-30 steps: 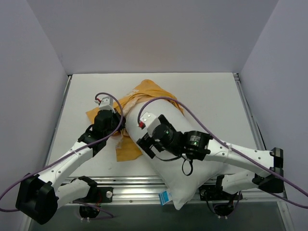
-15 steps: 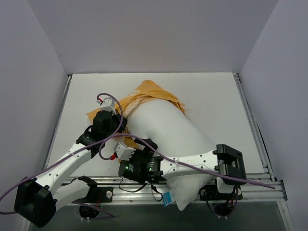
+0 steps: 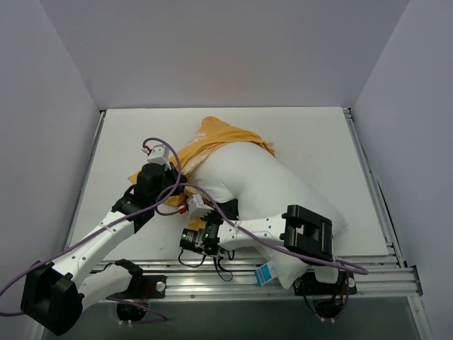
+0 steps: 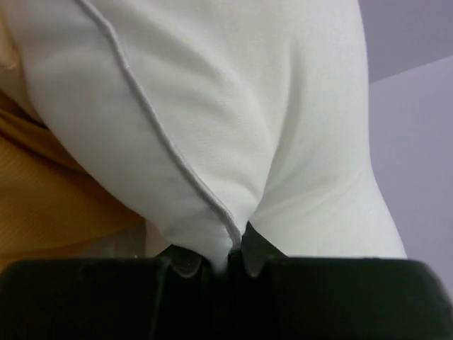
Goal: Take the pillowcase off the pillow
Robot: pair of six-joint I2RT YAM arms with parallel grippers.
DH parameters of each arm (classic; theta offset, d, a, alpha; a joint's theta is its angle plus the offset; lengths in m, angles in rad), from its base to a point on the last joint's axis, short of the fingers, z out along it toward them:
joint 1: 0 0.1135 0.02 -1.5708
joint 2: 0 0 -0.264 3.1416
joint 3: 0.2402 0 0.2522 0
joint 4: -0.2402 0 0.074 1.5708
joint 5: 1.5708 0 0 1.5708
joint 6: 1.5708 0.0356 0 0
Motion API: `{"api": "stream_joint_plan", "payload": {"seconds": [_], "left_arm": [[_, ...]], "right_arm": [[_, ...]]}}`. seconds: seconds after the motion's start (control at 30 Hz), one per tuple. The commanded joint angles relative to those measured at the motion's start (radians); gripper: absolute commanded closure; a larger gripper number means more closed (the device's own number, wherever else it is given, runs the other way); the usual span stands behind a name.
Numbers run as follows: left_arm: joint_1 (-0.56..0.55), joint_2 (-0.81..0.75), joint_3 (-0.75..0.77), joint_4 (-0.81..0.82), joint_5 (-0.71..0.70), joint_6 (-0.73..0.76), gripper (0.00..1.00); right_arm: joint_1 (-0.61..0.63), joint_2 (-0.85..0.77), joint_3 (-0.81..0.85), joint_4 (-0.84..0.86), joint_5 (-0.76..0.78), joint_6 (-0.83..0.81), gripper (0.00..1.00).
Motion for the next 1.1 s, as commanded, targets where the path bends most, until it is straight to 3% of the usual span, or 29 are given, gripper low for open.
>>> {"api": "stream_joint_plan", "payload": {"seconds": [0.0,0.1,0.13,0.17,0.23,0.3,0.47,0.73,0.83,0.87,0.9,1.0,1.03,1.07], "left_arm": [[0.014,-0.018,0.052,-0.009,-0.020,0.018,0.92],[0.031,-0.020,0.082,-0.045,-0.055,0.033,0.91],[0.037,-0.021,0.095,-0.067,-0.063,0.037,0.91],[0.043,-0.020,0.118,-0.078,-0.072,0.044,0.91],[0.059,-0.012,0.139,-0.113,-0.106,0.056,0.91],[0.070,-0.004,0.165,-0.131,-0.127,0.059,0.91],[0.097,0.011,0.187,-0.174,-0.179,0.042,0.85],[0.188,0.023,0.193,-0.216,-0.249,0.016,0.79],[0.209,0.026,0.213,-0.210,-0.229,0.010,0.68],[0.209,0.023,0.213,-0.191,-0.159,0.019,0.65],[0.205,0.010,0.207,-0.161,-0.103,0.025,0.54],[0.189,-0.036,0.181,-0.064,0.066,0.016,0.39],[0.186,-0.053,0.175,-0.046,0.095,0.011,0.26],[0.182,-0.070,0.164,-0.041,0.119,0.001,0.20]], "right_arm": [[-0.027,-0.018,0.088,-0.249,0.164,0.221,1.00],[-0.026,-0.097,0.099,-0.207,0.115,0.114,1.00],[-0.029,-0.180,0.086,-0.098,0.084,0.051,1.00],[-0.039,-0.235,0.066,-0.028,-0.010,-0.086,1.00],[-0.062,-0.410,0.007,0.150,-0.151,-0.188,1.00],[-0.114,-0.508,-0.008,0.214,-0.320,-0.245,1.00],[-0.191,-0.645,0.055,0.136,-0.382,-0.267,1.00],[-0.415,-0.840,0.061,0.137,-0.687,-0.305,1.00],[-0.452,-0.849,0.036,0.142,-0.776,-0.295,1.00],[-0.454,-0.848,0.020,0.147,-0.808,-0.288,1.00],[-0.452,-0.845,0.009,0.169,-0.839,-0.279,1.00],[-0.454,-0.830,-0.025,0.237,-0.956,-0.235,1.00],[-0.454,-0.820,-0.027,0.248,-0.974,-0.224,1.00],[-0.454,-0.811,-0.022,0.258,-0.996,-0.207,1.00]]}}
